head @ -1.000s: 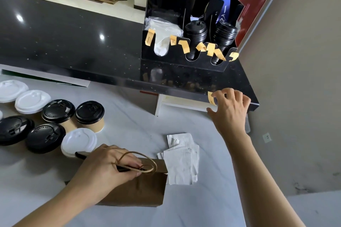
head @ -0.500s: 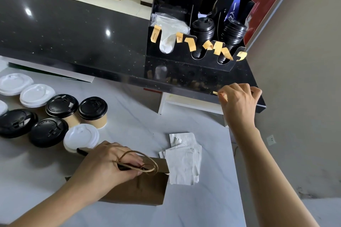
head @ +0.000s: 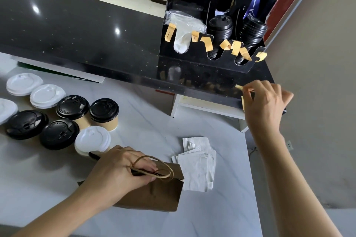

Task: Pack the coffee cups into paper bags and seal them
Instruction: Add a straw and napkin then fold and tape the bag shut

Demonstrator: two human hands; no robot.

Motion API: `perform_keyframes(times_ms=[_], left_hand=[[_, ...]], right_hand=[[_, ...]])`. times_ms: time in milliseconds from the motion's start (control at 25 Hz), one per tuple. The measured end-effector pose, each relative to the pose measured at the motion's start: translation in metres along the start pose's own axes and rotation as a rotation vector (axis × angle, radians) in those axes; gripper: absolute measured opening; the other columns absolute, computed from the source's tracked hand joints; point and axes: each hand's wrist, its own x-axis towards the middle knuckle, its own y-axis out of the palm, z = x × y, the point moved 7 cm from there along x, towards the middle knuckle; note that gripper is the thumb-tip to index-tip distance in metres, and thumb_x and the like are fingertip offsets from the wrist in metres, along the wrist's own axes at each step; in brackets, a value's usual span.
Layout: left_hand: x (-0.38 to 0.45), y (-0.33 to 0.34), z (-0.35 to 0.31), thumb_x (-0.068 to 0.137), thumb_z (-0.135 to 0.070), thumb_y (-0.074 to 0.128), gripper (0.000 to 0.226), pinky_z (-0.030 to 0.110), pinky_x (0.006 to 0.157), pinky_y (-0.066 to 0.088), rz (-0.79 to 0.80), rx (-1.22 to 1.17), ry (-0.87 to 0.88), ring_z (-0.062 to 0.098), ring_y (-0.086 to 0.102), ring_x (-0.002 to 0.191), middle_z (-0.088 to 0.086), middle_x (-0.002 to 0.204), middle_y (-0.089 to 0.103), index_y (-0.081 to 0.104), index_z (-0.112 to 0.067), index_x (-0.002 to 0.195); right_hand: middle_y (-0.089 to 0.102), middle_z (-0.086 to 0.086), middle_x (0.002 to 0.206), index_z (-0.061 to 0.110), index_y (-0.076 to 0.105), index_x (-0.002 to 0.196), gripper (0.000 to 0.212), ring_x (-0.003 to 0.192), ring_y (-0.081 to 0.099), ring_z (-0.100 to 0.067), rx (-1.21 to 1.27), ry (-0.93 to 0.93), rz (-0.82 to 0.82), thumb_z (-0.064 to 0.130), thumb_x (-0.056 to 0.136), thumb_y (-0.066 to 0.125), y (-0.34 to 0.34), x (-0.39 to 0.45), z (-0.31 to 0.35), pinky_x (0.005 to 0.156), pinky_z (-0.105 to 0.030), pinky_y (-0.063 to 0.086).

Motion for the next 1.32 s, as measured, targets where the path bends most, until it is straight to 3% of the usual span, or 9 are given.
perform_keyframes(times_ms=[160, 400, 760, 1000, 1320], left_hand=[[0.002, 0.001, 0.001, 0.074, -0.036, 0.089, 0.018, 0.034, 0.091, 0.052, -0.001, -0.012, -0.030, -0.001, 0.067, 0.097, -0.037, 0.091, 0.071, 0.080, -0.047, 0.083], [0.001, 0.001, 0.005, 0.072, -0.039, 0.089, 0.017, 0.031, 0.090, 0.055, -0.007, -0.045, -0.053, -0.005, 0.068, 0.098, -0.035, 0.093, 0.072, 0.081, -0.044, 0.086], [-0.003, -0.002, 0.009, 0.071, -0.033, 0.091, 0.018, 0.029, 0.087, 0.055, -0.034, -0.078, -0.160, -0.005, 0.068, 0.087, -0.028, 0.085, 0.073, 0.081, -0.042, 0.083], [-0.003, 0.001, 0.010, 0.073, -0.034, 0.089, 0.016, 0.026, 0.076, 0.054, 0.008, -0.066, -0.159, -0.004, 0.069, 0.084, -0.026, 0.082, 0.075, 0.080, -0.043, 0.084], [-0.001, 0.002, 0.011, 0.075, -0.034, 0.087, 0.013, 0.026, 0.072, 0.051, 0.014, -0.066, -0.151, 0.000, 0.069, 0.081, -0.022, 0.080, 0.075, 0.079, -0.042, 0.081]], right_hand=[[0.072, 0.005, 0.088, 0.022, 0.070, 0.094, 0.007, 0.094, 0.056, -0.024, 0.100, -0.081, 0.112, 0.020, 0.096, 0.064, -0.032, 0.003, 0.033, 0.085, -0.038, 0.024], [0.076, 0.000, 0.094, 0.019, 0.074, 0.092, 0.007, 0.092, 0.061, -0.025, 0.153, -0.174, 0.341, 0.014, 0.089, 0.076, -0.036, -0.067, 0.093, 0.092, -0.043, 0.031], [0.070, 0.015, 0.084, 0.032, 0.073, 0.086, 0.011, 0.085, 0.059, -0.018, 0.311, -0.197, 0.598, 0.021, 0.085, 0.076, -0.048, -0.148, 0.126, 0.083, -0.040, 0.036], [0.067, 0.013, 0.080, 0.031, 0.073, 0.086, 0.007, 0.085, 0.056, -0.019, 0.314, -0.195, 0.649, 0.025, 0.086, 0.069, -0.048, -0.170, 0.137, 0.084, -0.039, 0.034], [0.065, 0.010, 0.075, 0.029, 0.073, 0.080, 0.016, 0.082, 0.055, -0.022, 0.238, -0.179, 0.671, 0.029, 0.084, 0.058, -0.050, -0.173, 0.139, 0.081, -0.041, 0.035]])
